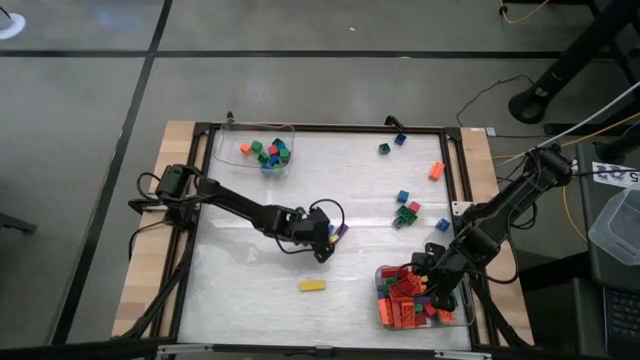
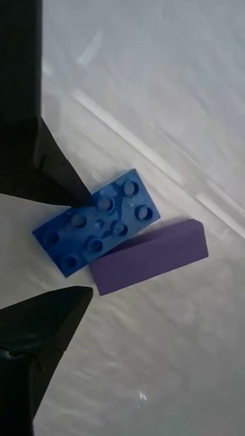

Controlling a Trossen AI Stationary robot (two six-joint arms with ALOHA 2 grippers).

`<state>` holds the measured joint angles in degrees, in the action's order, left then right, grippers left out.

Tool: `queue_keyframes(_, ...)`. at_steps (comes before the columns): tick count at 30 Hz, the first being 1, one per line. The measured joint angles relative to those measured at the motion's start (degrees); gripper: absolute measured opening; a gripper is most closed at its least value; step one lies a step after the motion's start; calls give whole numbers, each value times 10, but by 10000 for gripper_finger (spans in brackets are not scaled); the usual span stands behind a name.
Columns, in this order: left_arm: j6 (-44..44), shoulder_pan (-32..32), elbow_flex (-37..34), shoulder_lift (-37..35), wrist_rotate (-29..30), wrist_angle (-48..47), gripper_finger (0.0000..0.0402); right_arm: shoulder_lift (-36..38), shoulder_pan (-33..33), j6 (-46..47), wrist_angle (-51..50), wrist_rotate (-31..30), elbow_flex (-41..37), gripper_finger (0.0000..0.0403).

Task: Sort blocks by size
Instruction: Put the rectangular blue game piece into the bottom transparent bin

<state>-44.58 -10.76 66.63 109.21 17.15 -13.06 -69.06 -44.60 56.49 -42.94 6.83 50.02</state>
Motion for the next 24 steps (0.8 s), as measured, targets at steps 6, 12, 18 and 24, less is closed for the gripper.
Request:
queue_keyframes(6,0,0,1,16,5,9,193,0,0,0,0,0,0,159)
queue_keyframes(12,-4,0,2,41,2,10,194,0,0,0,11,-1,0,159)
queue_keyframes(18,36,0,2,44,7,4,194,0,0,0,39,-7,0,159)
queue_keyframes(24,88,-1,2,50,23,5,194,0,0,0,45,-19,0,159)
